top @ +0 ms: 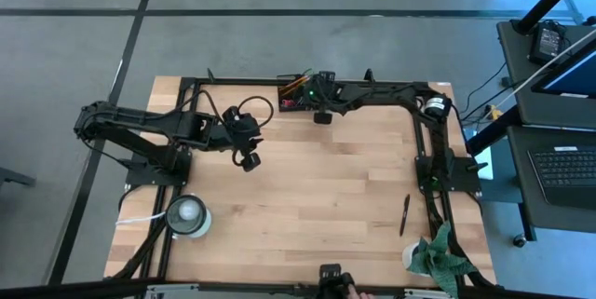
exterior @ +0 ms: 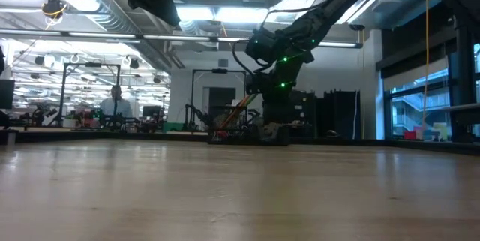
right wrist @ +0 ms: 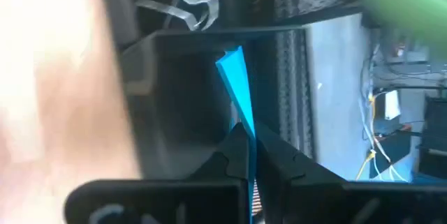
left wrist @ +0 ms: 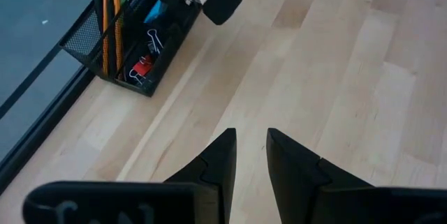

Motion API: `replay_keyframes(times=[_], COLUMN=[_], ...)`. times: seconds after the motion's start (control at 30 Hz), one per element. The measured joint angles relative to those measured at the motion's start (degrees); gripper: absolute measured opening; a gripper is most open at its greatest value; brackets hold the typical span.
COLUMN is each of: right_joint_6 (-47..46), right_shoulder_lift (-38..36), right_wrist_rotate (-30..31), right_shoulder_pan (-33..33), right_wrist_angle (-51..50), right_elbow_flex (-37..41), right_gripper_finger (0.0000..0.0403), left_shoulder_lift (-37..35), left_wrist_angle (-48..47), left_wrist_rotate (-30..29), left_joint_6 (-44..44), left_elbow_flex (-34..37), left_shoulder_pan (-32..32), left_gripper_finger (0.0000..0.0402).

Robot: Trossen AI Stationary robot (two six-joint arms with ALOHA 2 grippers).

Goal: Pick and place office supplies into organizer
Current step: Put the blue sticky note into the desk organizer

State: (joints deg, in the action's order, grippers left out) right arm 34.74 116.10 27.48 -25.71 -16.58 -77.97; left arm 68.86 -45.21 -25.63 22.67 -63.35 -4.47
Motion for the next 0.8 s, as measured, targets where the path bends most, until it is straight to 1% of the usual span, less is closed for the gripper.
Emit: replay_keyframes(times=[0.27,0.47,0.6,0.8], right_joint_6=[0.0,0.0,0.0,0.0], right_shoulder_lift=[1.8,1.9,1.9,1.9], right_wrist_rotate=[0.0,0.0,-0.1,0.0], right_shoulder_pan=[0.0,0.2,0.2,0.5], right_wrist_angle=[-0.9,-1.1,-1.1,-1.6], right_elbow_flex=[0.0,0.0,0.0,0.0], right_gripper_finger=[0.0015,0.0029,0.0049,0.0101], left_shoulder_lift=[0.0,0.0,0.0,0.0], left_wrist_angle=[0.1,0.1,0.1,0.1], left_wrist_rotate=[0.0,0.0,0.0,0.0], left_joint_6=[0.4,0.6,0.6,0.6], left_elbow_flex=[0.0,0.0,0.0,0.0], left_shoulder_pan=[0.0,0.0,0.0,0.0], left_gripper_finger=[0.0075,0.0075,0.0075,0.0075])
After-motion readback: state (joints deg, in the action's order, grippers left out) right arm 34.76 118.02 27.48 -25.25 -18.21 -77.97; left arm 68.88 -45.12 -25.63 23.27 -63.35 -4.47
